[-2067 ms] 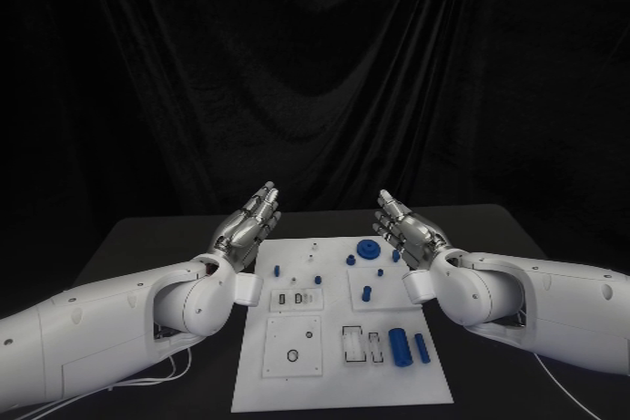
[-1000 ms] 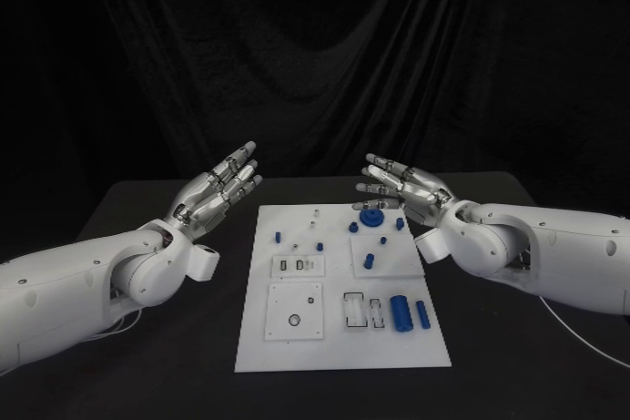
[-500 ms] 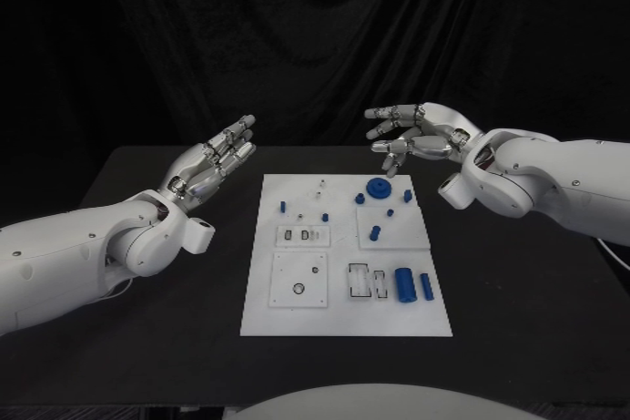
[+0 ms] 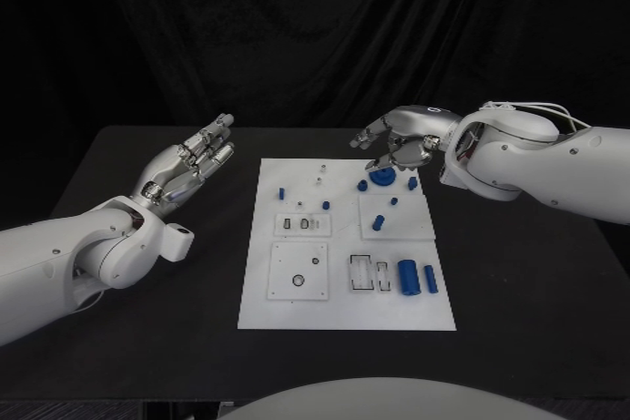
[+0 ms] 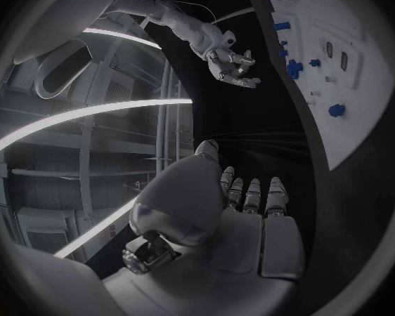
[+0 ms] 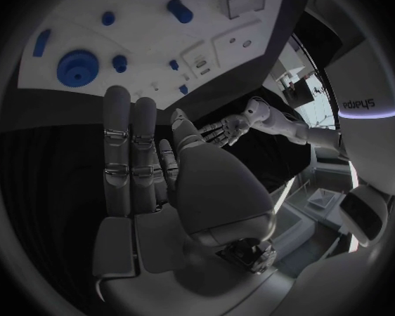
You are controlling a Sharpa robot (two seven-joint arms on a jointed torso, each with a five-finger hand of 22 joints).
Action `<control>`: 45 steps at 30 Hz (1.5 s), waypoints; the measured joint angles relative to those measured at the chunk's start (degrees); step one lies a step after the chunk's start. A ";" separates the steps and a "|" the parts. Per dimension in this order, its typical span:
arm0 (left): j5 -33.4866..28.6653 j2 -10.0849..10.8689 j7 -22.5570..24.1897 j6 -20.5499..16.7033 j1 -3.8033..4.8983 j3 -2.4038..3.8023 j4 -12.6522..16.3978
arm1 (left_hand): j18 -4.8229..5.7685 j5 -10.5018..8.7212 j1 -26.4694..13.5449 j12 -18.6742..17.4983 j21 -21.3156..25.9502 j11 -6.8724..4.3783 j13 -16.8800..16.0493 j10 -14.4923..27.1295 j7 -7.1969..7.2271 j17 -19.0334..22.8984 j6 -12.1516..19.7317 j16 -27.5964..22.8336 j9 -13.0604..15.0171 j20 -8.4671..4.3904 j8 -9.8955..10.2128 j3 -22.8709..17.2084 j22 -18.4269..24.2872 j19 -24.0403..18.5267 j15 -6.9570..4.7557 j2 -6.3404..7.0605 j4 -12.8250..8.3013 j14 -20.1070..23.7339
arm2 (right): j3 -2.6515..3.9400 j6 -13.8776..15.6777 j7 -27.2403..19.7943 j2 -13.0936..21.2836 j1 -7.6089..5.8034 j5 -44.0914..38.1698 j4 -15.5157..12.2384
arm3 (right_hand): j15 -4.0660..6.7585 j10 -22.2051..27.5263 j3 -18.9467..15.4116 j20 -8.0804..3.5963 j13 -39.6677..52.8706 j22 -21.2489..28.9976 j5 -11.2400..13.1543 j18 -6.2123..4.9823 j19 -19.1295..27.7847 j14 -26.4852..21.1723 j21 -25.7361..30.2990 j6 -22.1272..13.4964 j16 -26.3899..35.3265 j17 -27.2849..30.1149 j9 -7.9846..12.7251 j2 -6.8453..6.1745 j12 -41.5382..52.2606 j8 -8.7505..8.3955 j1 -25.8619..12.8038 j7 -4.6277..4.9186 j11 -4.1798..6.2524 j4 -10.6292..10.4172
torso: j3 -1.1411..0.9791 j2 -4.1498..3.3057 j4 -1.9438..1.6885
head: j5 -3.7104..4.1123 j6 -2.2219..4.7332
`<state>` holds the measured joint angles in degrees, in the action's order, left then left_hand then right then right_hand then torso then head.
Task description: Assemble the parts on the task board
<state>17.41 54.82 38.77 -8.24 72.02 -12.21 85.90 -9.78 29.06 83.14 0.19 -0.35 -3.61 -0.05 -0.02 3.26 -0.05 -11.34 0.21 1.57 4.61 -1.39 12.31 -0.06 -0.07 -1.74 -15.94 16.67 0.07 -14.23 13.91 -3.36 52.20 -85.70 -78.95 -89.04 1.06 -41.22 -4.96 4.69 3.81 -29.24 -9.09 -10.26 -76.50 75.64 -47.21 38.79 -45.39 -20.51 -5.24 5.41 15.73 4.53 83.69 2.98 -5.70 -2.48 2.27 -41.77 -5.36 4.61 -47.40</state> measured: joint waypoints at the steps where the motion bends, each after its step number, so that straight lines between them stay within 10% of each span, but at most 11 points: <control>1: 0.22 0.17 0.00 -0.19 0.00 0.00 0.20 | 0.00 0.16 0.00 0.00 0.00 0.33 0.00 0.03 -0.16 0.00 -0.16 0.00 0.00 0.00 0.00 0.00 0.00 0.00 0.00 0.00 0.00 0.00 | 0.00 0.03 0.97 0.12 -0.08 -1.87 -0.32 | 0.05 -0.58 0.46 -0.13 0.06 -3.52 -0.71 0.42 -0.59 0.45 -2.83 0.80 -0.60 -0.45 -0.16 0.00 -0.68 -0.04 0.00 0.02 0.09 0.33 | 0.06 -0.22 -0.20 | 0.16 0.08; 7: 1.32 1.31 0.03 -1.26 0.04 0.03 1.54 | 0.01 0.52 0.53 0.00 0.00 0.36 0.00 0.00 -0.17 -0.01 -0.16 0.00 0.00 0.00 0.00 0.00 -0.01 0.00 0.00 -0.07 0.00 0.00 | 0.05 -0.04 5.85 0.75 -0.44 -10.66 -1.64 | 0.29 -3.68 2.94 -0.41 0.14 -19.17 -2.19 2.27 -1.85 1.76 -15.37 3.94 -4.74 -4.47 -1.11 -1.07 -3.99 -0.04 -0.03 0.18 0.24 1.71 | 0.36 -2.17 -1.02 | 1.19 1.47; 20: 2.20 3.30 0.04 -2.41 0.04 -0.01 4.33 | 0.01 1.44 1.96 0.00 0.00 1.17 -0.03 0.01 -0.60 -0.03 -0.56 0.00 0.00 0.01 0.00 -0.25 -0.02 0.00 0.01 0.16 -0.25 0.00 | 0.02 -1.71 11.07 0.76 -0.47 -18.83 -2.50 | 0.68 -8.04 4.57 -0.40 0.79 -26.65 -0.77 3.16 -1.84 3.00 -21.11 7.81 -9.04 -10.64 -3.26 -3.38 -5.12 0.35 -2.36 -0.55 0.52 1.26 | 1.40 -6.61 -2.02 | 2.68 4.24; 45: 2.45 3.35 0.05 -2.17 0.04 0.01 4.69 | 0.01 1.70 2.87 0.00 0.00 2.82 -0.02 0.02 -0.07 -0.01 -0.02 0.00 -0.01 2.09 0.00 -0.89 -0.03 0.02 1.25 0.16 -0.23 0.01 | 0.07 -2.65 12.41 2.92 -0.55 -21.15 -4.64 | 0.67 -11.10 6.96 -0.37 2.06 -30.42 -7.69 3.14 -1.81 3.81 -23.35 9.60 -10.77 -13.46 -6.09 -4.66 -4.19 0.34 -3.65 -0.86 0.70 -0.28 | 2.06 -8.09 -2.65 | 3.72 3.63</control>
<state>19.86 58.17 38.82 -10.41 72.06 -12.20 90.59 -9.77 30.76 86.01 0.19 -0.35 -0.78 -0.07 0.00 3.19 -0.06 -11.36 0.21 1.56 6.70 -1.39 11.41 -0.09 -0.04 -0.50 -15.79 16.44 0.08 -14.16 11.26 9.05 55.12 -86.26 -100.10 -93.68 1.73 -52.32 2.00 4.32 5.87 -59.66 -16.79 -7.12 -78.31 79.45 -70.55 48.39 -56.16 -33.97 -11.33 0.75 11.54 4.87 80.04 2.12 -5.01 -2.76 4.33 -49.86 -8.01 8.33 -43.78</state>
